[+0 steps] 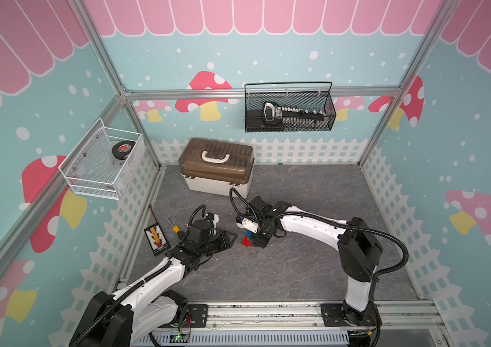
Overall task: Assemble the letter y with lego
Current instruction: Place the lego brick at the center of the board.
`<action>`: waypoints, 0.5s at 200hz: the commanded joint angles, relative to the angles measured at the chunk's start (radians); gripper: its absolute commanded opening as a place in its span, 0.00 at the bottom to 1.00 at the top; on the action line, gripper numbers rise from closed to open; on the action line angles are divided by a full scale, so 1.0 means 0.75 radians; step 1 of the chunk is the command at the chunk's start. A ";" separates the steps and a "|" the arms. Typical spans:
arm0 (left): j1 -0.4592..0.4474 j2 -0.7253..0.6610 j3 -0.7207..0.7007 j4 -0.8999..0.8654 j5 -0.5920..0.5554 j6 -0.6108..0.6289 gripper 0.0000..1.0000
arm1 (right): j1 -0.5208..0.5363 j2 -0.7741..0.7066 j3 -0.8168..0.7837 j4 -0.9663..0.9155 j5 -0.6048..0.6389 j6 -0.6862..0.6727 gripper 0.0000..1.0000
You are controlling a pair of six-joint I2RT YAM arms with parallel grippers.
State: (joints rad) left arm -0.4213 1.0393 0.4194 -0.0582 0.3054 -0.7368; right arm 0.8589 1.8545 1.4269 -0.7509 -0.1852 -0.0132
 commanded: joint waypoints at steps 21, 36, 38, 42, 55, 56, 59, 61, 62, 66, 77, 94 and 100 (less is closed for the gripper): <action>0.008 -0.022 0.013 -0.098 -0.039 0.015 0.51 | -0.050 -0.089 -0.112 0.153 -0.254 0.075 0.12; 0.008 -0.018 0.015 -0.098 -0.036 0.014 0.51 | -0.067 -0.099 -0.155 0.201 -0.330 0.096 0.12; 0.009 -0.017 0.017 -0.098 -0.035 0.015 0.51 | -0.070 -0.100 -0.162 0.208 -0.342 0.100 0.12; 0.008 -0.014 0.016 -0.098 -0.035 0.014 0.51 | -0.074 -0.102 -0.172 0.221 -0.360 0.104 0.12; 0.009 -0.007 0.021 -0.097 -0.032 0.014 0.51 | -0.087 -0.104 -0.203 0.260 -0.407 0.121 0.12; 0.009 -0.006 0.020 -0.097 -0.031 0.014 0.51 | -0.088 -0.104 -0.206 0.264 -0.410 0.124 0.12; 0.008 -0.005 0.021 -0.096 -0.031 0.015 0.51 | -0.091 -0.102 -0.213 0.271 -0.423 0.127 0.13; 0.009 -0.005 0.022 -0.095 -0.031 0.014 0.51 | -0.093 -0.102 -0.217 0.277 -0.429 0.128 0.13; 0.009 -0.004 0.022 -0.095 -0.031 0.014 0.51 | -0.093 -0.102 -0.219 0.279 -0.432 0.129 0.13; 0.009 -0.003 0.023 -0.097 -0.031 0.013 0.51 | -0.097 -0.102 -0.227 0.291 -0.445 0.133 0.13; 0.008 0.001 0.026 -0.097 -0.029 0.016 0.51 | -0.105 -0.095 -0.254 0.329 -0.485 0.150 0.13; 0.008 0.009 0.030 -0.096 -0.026 0.017 0.51 | -0.115 -0.090 -0.296 0.389 -0.542 0.175 0.13; 0.009 0.012 0.030 -0.097 -0.025 0.017 0.51 | -0.120 -0.089 -0.314 0.414 -0.561 0.184 0.13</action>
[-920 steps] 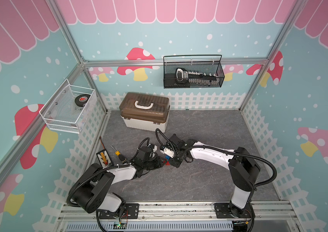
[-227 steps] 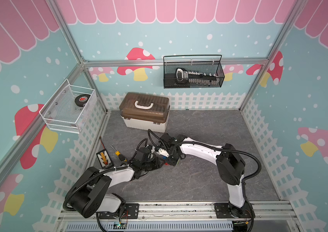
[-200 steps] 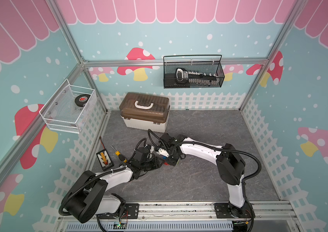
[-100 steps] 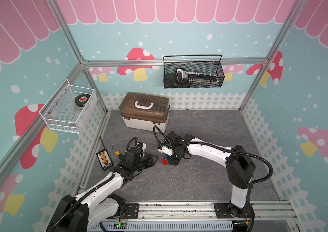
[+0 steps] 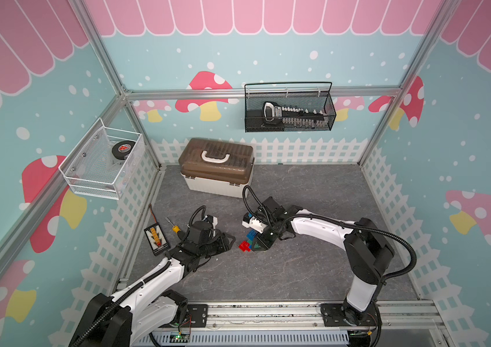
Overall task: Assemble the letter y with lego
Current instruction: Place the lego brick at the center of the board.
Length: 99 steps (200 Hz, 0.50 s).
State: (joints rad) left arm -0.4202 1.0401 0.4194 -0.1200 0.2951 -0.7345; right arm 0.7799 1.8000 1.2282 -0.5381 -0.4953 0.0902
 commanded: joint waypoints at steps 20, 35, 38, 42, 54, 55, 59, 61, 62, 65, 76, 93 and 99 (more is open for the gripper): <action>0.008 0.019 0.034 -0.016 -0.009 0.017 0.51 | -0.038 0.003 -0.090 0.194 -0.204 0.077 0.14; 0.006 0.019 0.034 -0.018 -0.010 0.017 0.51 | -0.047 0.011 -0.111 0.227 -0.233 0.083 0.15; 0.007 0.018 0.034 -0.018 -0.010 0.017 0.51 | -0.049 0.013 -0.115 0.236 -0.241 0.087 0.15; 0.007 0.020 0.035 -0.018 -0.009 0.015 0.51 | -0.052 0.017 -0.120 0.247 -0.248 0.092 0.15; 0.008 0.022 0.038 -0.020 -0.009 0.018 0.51 | -0.058 0.025 -0.129 0.259 -0.252 0.092 0.16; 0.007 0.022 0.038 -0.020 -0.009 0.017 0.51 | -0.058 0.027 -0.130 0.259 -0.253 0.092 0.16; 0.007 0.024 0.039 -0.020 -0.009 0.017 0.51 | -0.060 0.031 -0.132 0.263 -0.257 0.093 0.16; 0.007 0.025 0.039 -0.020 -0.009 0.016 0.51 | -0.062 0.033 -0.134 0.263 -0.260 0.091 0.16; 0.007 0.026 0.040 -0.020 -0.009 0.016 0.51 | -0.062 0.033 -0.134 0.265 -0.261 0.091 0.16; 0.006 0.026 0.040 -0.021 -0.009 0.014 0.51 | -0.064 0.037 -0.135 0.268 -0.263 0.092 0.17; 0.007 0.033 0.044 -0.022 -0.007 0.016 0.51 | -0.071 0.050 -0.142 0.277 -0.274 0.092 0.17; 0.006 0.034 0.048 -0.027 -0.009 0.019 0.51 | -0.082 0.070 -0.151 0.295 -0.291 0.096 0.17; 0.007 0.033 0.052 -0.032 -0.009 0.021 0.51 | -0.082 0.076 -0.153 0.304 -0.295 0.098 0.17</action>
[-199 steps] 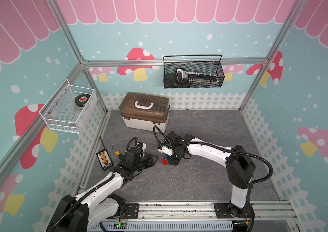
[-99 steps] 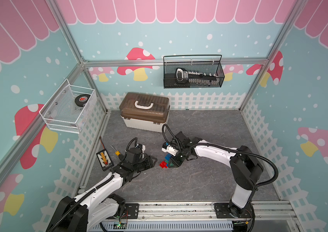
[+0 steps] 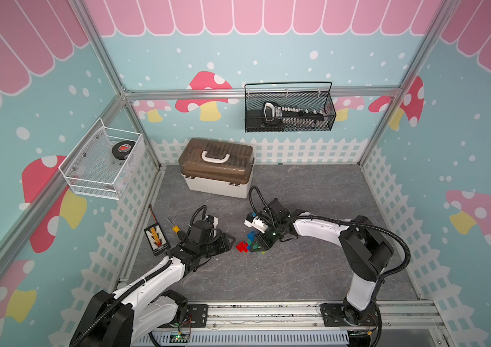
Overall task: Assemble the letter y with lego
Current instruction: Place the lego brick at the center of the board.
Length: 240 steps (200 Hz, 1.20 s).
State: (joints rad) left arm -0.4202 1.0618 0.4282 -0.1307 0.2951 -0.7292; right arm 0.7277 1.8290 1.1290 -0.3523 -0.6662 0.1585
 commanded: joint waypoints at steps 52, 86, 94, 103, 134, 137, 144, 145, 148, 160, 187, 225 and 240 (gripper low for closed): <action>0.008 0.014 0.051 -0.030 -0.011 0.015 0.51 | -0.027 0.070 -0.036 0.095 -0.099 0.020 0.20; 0.006 0.021 0.055 -0.032 -0.015 0.017 0.51 | -0.037 0.083 -0.042 0.115 -0.125 0.024 0.25; 0.007 0.022 0.057 -0.031 -0.013 0.017 0.51 | -0.041 0.083 -0.048 0.122 -0.126 0.028 0.26; 0.008 0.027 0.057 -0.033 -0.015 0.017 0.51 | -0.045 0.083 -0.050 0.128 -0.131 0.030 0.27; 0.008 0.028 0.057 -0.032 -0.015 0.017 0.51 | -0.059 0.130 -0.062 0.147 -0.139 0.040 0.31; 0.007 0.029 0.057 -0.033 -0.015 0.017 0.51 | -0.061 0.132 -0.063 0.147 -0.139 0.040 0.32; 0.007 0.028 0.056 -0.032 -0.016 0.017 0.51 | -0.064 0.136 -0.065 0.147 -0.136 0.040 0.32; 0.008 0.028 0.056 -0.031 -0.018 0.017 0.51 | -0.063 0.136 -0.065 0.147 -0.135 0.040 0.32; 0.007 0.029 0.057 -0.032 -0.017 0.018 0.51 | -0.064 0.137 -0.064 0.148 -0.134 0.040 0.32; 0.006 0.032 0.057 -0.032 -0.017 0.017 0.51 | -0.070 0.141 -0.070 0.158 -0.134 0.042 0.35; 0.008 0.038 0.055 -0.030 -0.017 0.017 0.51 | -0.082 0.142 -0.078 0.165 -0.131 0.045 0.38; 0.008 0.044 0.055 -0.021 -0.018 0.017 0.51 | -0.097 0.135 -0.086 0.169 -0.118 0.040 0.43; 0.008 0.049 0.055 -0.018 -0.017 0.017 0.51 | -0.101 0.132 -0.090 0.171 -0.115 0.042 0.43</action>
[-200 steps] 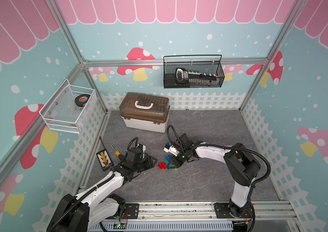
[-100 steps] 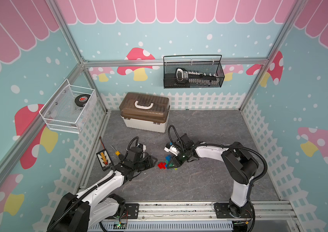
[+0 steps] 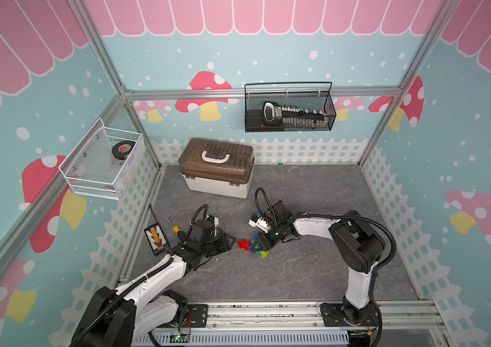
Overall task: Assemble the letter y with lego
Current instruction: Place the lego brick at the center of the board.
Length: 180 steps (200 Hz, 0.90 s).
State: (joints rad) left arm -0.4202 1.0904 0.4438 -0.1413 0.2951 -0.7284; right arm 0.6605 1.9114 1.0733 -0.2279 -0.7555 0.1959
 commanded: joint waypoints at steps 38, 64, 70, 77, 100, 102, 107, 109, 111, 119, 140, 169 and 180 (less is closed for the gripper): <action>0.007 0.030 0.032 0.022 -0.014 0.011 0.51 | -0.039 0.010 -0.023 0.015 0.025 -0.005 0.44; 0.007 0.068 0.030 0.060 -0.014 0.004 0.51 | -0.066 -0.002 -0.029 0.016 0.045 -0.005 0.46; 0.008 0.078 0.032 0.074 -0.011 0.004 0.51 | -0.073 -0.003 -0.029 0.014 0.052 -0.005 0.47; 0.007 0.089 0.032 0.091 -0.012 -0.001 0.51 | -0.079 -0.004 -0.029 0.012 0.054 -0.008 0.47; 0.007 0.141 0.049 0.134 -0.014 -0.005 0.51 | -0.094 -0.006 -0.034 0.011 0.069 -0.007 0.50; 0.007 0.146 0.051 0.138 -0.013 -0.005 0.51 | -0.095 -0.006 -0.036 0.011 0.072 -0.007 0.50; 0.006 0.159 0.055 0.149 -0.015 -0.006 0.51 | -0.096 -0.006 -0.035 0.011 0.076 -0.007 0.52; 0.008 0.165 0.057 0.154 -0.015 -0.007 0.51 | -0.098 -0.006 -0.036 0.011 0.075 -0.007 0.52; 0.008 0.170 0.060 0.156 -0.017 -0.007 0.51 | -0.097 -0.006 -0.036 0.011 0.075 -0.008 0.52; 0.007 0.195 0.073 0.173 -0.017 -0.006 0.51 | -0.101 -0.006 -0.036 0.008 0.077 -0.008 0.89; 0.008 0.269 0.116 0.203 -0.014 -0.005 0.51 | -0.103 -0.005 -0.034 0.002 0.085 -0.012 0.99; 0.008 0.337 0.168 0.237 -0.019 -0.003 0.51 | -0.111 -0.061 -0.033 -0.006 0.108 -0.011 0.99; 0.008 0.359 0.186 0.239 -0.024 0.002 0.51 | -0.113 -0.069 -0.036 -0.013 0.115 -0.013 0.99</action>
State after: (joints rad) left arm -0.4202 1.3319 0.5400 -0.0059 0.2947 -0.7292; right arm 0.5858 1.8793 1.0668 -0.1913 -0.7193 0.1944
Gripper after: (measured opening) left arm 0.508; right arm 0.985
